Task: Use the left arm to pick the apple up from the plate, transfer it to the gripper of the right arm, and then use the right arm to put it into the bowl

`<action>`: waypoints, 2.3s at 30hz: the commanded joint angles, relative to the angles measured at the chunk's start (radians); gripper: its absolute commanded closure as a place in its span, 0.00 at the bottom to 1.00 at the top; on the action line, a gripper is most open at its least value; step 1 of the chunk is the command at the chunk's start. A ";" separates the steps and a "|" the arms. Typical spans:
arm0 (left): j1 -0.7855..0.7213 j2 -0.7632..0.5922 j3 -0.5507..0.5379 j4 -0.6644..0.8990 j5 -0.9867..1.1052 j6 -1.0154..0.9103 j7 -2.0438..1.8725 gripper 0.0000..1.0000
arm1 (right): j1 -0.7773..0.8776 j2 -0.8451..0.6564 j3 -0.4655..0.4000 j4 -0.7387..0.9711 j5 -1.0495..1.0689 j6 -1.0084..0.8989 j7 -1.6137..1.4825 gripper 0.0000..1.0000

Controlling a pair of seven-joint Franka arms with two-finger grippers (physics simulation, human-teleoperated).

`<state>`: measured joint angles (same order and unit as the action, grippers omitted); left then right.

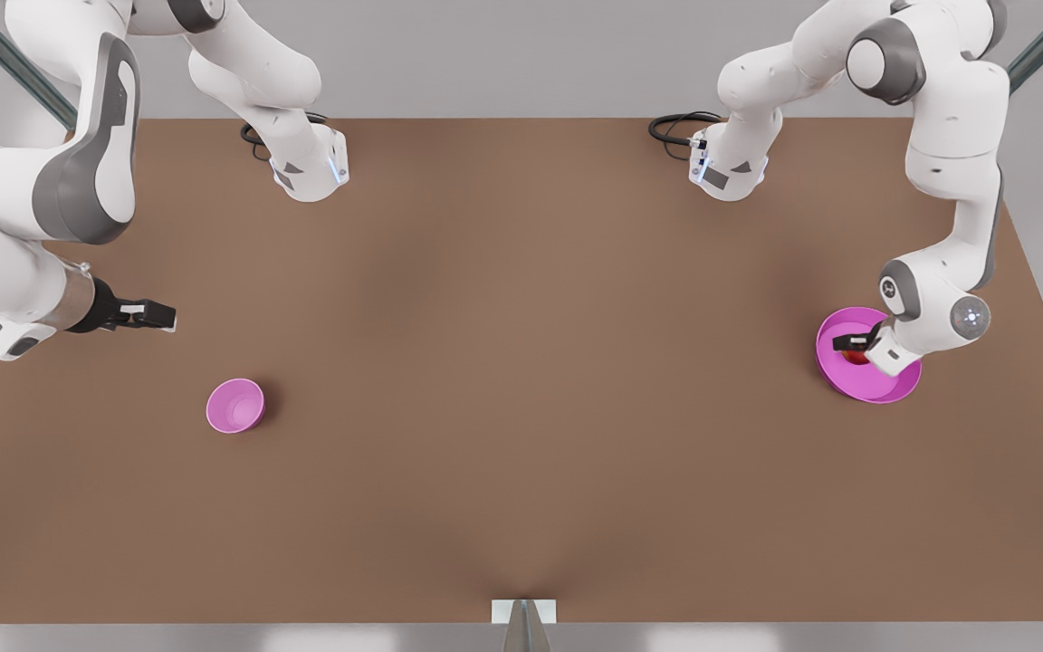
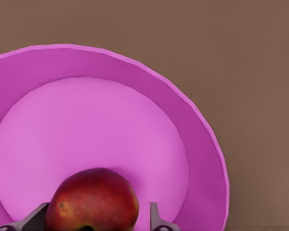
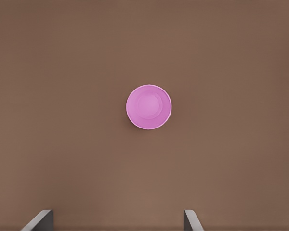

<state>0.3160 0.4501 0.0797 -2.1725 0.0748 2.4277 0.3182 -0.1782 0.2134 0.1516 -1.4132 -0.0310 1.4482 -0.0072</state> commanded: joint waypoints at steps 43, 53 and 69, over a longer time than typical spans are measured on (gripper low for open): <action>-0.423 0.636 -0.630 1.197 -1.178 -0.568 -0.725 0.29 | -0.006 0.528 0.171 0.234 0.663 0.311 -0.927 0.00; -0.446 0.656 -0.629 1.197 -1.195 -0.565 -0.214 0.29 | -0.003 0.664 0.393 0.234 0.823 0.616 -1.464 0.00; -0.453 0.661 -0.629 1.195 -1.195 -0.516 -0.133 0.31 | 0.034 0.667 0.494 0.091 1.108 0.721 -1.777 0.00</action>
<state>-0.1361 1.1130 -0.5483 -0.9775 -1.1146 1.9031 0.0932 -0.1457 0.8816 0.6422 -1.3172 1.0308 2.1336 -1.3105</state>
